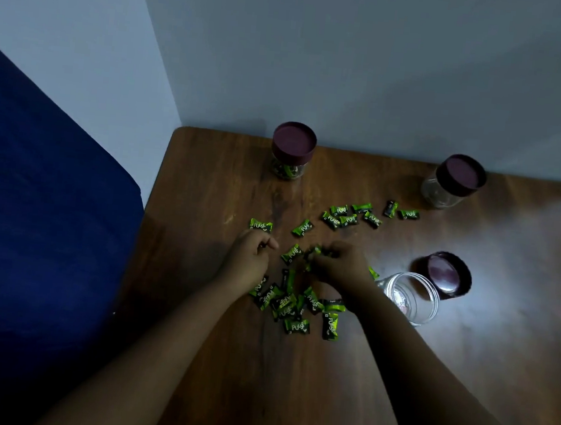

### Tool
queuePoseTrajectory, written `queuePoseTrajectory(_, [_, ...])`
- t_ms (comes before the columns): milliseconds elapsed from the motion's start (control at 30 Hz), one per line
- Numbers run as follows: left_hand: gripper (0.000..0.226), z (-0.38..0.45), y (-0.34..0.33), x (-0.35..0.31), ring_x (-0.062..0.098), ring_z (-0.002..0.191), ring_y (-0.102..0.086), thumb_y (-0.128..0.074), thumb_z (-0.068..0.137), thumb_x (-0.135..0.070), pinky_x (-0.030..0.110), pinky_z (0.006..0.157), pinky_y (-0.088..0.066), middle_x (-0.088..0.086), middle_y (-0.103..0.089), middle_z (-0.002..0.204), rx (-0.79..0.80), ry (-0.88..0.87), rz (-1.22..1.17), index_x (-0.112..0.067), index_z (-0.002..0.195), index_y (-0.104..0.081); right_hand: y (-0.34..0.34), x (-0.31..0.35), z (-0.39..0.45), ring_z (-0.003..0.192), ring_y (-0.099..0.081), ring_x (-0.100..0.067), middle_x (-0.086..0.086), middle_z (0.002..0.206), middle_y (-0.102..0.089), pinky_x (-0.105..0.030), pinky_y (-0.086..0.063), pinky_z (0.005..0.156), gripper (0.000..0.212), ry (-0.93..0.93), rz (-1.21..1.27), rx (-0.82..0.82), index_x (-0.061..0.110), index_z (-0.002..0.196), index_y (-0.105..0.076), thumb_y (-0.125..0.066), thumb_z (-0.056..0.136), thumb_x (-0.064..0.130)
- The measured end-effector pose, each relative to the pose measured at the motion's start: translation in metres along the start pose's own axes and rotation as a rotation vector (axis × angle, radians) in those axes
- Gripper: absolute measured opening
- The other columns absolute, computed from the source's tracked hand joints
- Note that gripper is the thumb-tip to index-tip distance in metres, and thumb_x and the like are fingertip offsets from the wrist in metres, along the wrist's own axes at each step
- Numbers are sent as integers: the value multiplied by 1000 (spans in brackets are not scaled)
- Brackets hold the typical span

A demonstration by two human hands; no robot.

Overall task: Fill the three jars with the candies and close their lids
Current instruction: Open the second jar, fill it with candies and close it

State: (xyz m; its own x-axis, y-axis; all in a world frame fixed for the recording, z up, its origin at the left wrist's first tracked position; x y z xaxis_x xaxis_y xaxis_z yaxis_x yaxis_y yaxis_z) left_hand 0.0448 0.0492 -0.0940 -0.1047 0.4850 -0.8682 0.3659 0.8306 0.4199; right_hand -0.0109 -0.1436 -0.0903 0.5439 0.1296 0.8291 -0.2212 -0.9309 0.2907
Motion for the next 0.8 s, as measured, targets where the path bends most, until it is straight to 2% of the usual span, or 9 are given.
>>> queuePoseTrajectory(67, [34, -4, -9, -9, 23, 82, -62, -47, 98, -1, 25, 59, -44, -1, -52, 115, 11, 11, -18, -30, 85, -58, 14, 2, -8, 66, -70, -21, -11, 73, -70, -30, -61, 60, 8, -33, 223, 43, 0, 87, -71, -68, 90, -7])
queuePoseTrajectory(167, [37, -11, -36, -41, 26, 80, -63, -46, 99, -1, 22, 59, -46, 1, -54, 118, 53, -32, -65, -33, 85, -58, 61, 18, -21, 63, -68, -19, -10, 72, -71, -26, -59, 59, 13, 65, 291, 39, 2, 89, -72, -66, 91, -9])
queuePoseTrajectory(300, [34, -22, -99, -104, 18, 91, -59, -49, 96, 2, 38, 88, -52, 7, -56, 115, 182, -165, -132, -29, 86, -60, 145, 26, -44, 64, -73, -24, -13, 72, -75, -33, -62, 64, 13, 171, 29, -143, 10, 86, -76, -74, 87, -3])
queuePoseTrajectory(400, [31, -33, -154, -139, 21, 108, -58, -47, 92, 9, 32, 98, -46, 11, -56, 119, 324, -282, -35, -14, 97, -68, 185, 11, -58, 63, -74, -21, -22, 79, -75, -29, -60, 56, 10, 134, -140, -211, 8, 89, -76, -76, 85, -1])
queuePoseTrajectory(467, [35, -36, -177, -146, 22, 115, -57, -44, 89, 13, 29, 103, -44, 13, -58, 121, 373, -299, 47, -6, 102, -71, 193, -1, -62, 68, -76, -23, -18, 82, -75, -40, -65, 67, 10, 107, -219, -171, 7, 93, -75, -75, 87, 0])
queuePoseTrajectory(533, [37, -37, -187, -146, 25, 116, -60, -43, 89, 15, 24, 99, -47, 15, -61, 124, 376, -268, 86, -2, 104, -73, 196, -12, -60, 70, -76, -19, -9, 82, -75, -43, -65, 73, 12, 93, -318, -136, 13, 96, -75, -75, 88, 3])
queuePoseTrajectory(600, [39, -36, -188, -144, 23, 117, -62, -44, 91, 12, 14, 90, -49, 10, -64, 128, 347, -230, 101, -6, 107, -74, 194, -17, -57, 73, -73, -15, -4, 89, -76, -35, -63, 73, 17, 123, -427, -100, 14, 104, -77, -75, 89, 7])
queuePoseTrajectory(700, [38, -35, -186, -142, 20, 109, -68, -50, 91, 6, 31, 92, -54, 3, -71, 123, 318, -239, 172, -17, 107, -76, 185, -15, -55, 82, -69, -10, 2, 96, -74, -13, -50, 66, 27, 228, -582, -34, 18, 112, -77, -70, 90, 5])
queuePoseTrajectory(800, [33, -37, -184, -143, 14, 94, -69, -58, 92, -3, 29, 79, -55, -2, -74, 115, 336, -247, 247, -24, 113, -73, 182, -10, -53, 102, -68, -20, -4, 113, -74, -30, -56, 83, 35, 265, -700, 2, 19, 121, -72, -66, 91, 4])
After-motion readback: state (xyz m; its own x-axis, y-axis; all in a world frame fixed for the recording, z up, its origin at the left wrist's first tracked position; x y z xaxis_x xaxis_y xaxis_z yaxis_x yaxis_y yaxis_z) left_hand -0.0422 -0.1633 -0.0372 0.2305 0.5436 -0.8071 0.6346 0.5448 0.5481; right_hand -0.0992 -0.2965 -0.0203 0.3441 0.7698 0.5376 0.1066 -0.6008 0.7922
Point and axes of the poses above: each hand's wrist, its own z-axis towards the middle knuckle, its own y-axis out of the back of the hand, x = y × z, the point moved 6 cm from there along z, towards the middle knuckle
